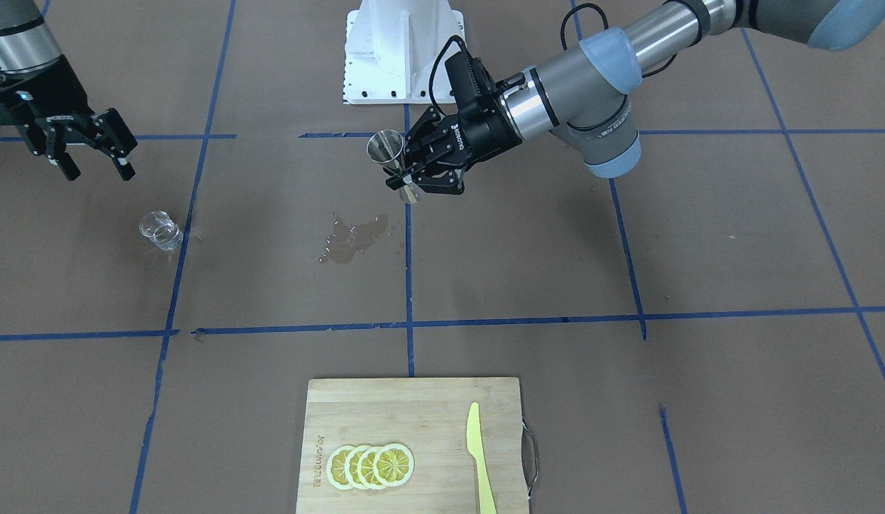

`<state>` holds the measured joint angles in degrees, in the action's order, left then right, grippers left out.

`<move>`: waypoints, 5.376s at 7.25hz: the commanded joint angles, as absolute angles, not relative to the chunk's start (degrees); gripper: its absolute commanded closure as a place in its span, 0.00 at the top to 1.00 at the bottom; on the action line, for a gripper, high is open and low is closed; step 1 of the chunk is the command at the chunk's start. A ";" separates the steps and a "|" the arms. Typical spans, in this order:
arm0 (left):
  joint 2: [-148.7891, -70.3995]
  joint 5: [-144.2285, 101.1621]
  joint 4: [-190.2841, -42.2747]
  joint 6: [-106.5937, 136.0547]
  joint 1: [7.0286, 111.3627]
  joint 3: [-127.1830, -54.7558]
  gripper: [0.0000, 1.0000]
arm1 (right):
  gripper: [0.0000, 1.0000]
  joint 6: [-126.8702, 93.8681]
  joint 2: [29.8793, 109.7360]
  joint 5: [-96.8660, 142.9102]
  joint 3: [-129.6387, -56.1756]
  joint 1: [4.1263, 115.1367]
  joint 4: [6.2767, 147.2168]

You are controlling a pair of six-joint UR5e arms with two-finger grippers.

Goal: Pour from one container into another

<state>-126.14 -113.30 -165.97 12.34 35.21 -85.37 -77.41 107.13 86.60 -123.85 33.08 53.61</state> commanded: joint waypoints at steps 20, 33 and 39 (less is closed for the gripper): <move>-124.72 -111.71 -166.38 12.48 34.98 -85.69 0.00 | 0.93 -82.97 95.10 30.85 -95.01 9.75 44.74; -124.72 -111.71 -166.38 12.48 34.98 -85.69 0.00 | 0.00 -81.92 94.66 25.78 -94.31 10.46 37.20; -124.72 -111.53 -166.38 12.48 34.98 -85.69 0.00 | 0.00 -66.43 85.37 27.41 -94.75 11.86 36.47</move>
<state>-124.72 -111.56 -166.44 12.48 34.98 -85.69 -72.41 88.64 26.37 -94.66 11.76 36.45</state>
